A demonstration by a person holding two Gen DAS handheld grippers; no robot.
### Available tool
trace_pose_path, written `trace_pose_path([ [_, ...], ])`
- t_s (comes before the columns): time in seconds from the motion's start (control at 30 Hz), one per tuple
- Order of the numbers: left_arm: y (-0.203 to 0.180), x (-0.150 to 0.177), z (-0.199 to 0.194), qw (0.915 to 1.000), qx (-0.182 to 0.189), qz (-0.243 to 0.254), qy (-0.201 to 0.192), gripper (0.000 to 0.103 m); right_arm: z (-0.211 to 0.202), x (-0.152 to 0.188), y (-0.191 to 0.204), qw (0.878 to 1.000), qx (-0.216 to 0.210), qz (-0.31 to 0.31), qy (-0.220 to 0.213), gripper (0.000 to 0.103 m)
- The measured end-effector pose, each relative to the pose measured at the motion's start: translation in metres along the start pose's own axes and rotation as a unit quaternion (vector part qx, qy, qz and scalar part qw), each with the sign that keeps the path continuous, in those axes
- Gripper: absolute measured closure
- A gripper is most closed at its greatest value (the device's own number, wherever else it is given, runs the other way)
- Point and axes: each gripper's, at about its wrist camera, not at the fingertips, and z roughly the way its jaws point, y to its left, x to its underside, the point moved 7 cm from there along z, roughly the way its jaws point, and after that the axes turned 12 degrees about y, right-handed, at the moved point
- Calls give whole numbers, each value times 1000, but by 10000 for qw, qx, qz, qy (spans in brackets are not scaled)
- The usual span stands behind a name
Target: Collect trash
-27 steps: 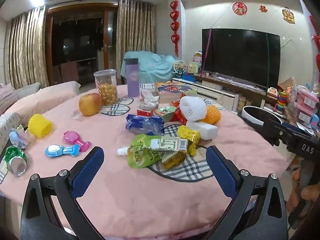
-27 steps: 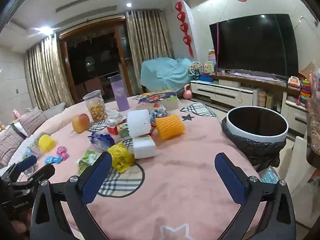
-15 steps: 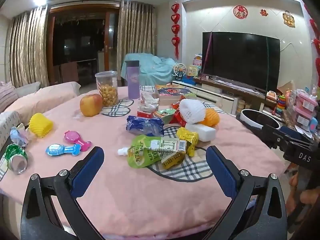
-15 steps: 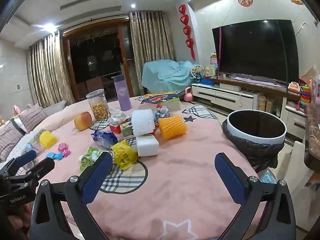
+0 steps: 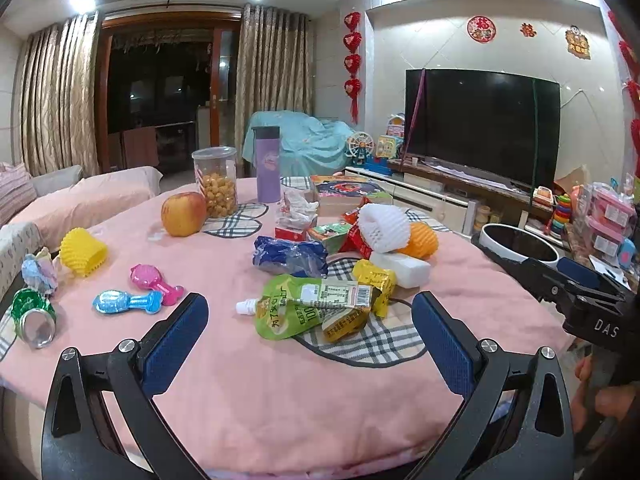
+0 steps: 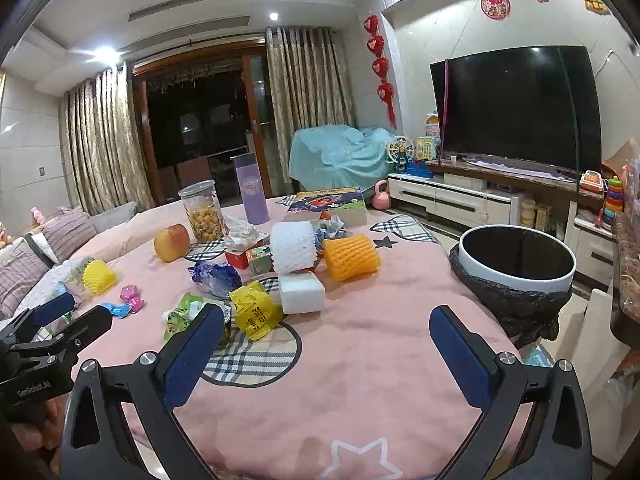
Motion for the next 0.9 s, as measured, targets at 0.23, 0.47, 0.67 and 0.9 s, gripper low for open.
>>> trace_pose_path([
  [0.23, 0, 1, 0, 10000, 6, 13, -15, 0, 1, 1, 0, 10000, -64, 17, 10, 0],
  [0.47, -1, 0, -1, 10000, 5, -9, -24, 0, 2, 1, 2, 9999, -118, 6, 4, 0],
  [0.67, -1, 0, 1, 10000, 27, -36, -16, 0, 2, 2, 3, 9999, -158, -6, -8, 0],
  [0.9, -1, 1, 0, 10000, 24, -28, -7, 0, 3, 2, 5, 9998, -184, -9, -4, 0],
])
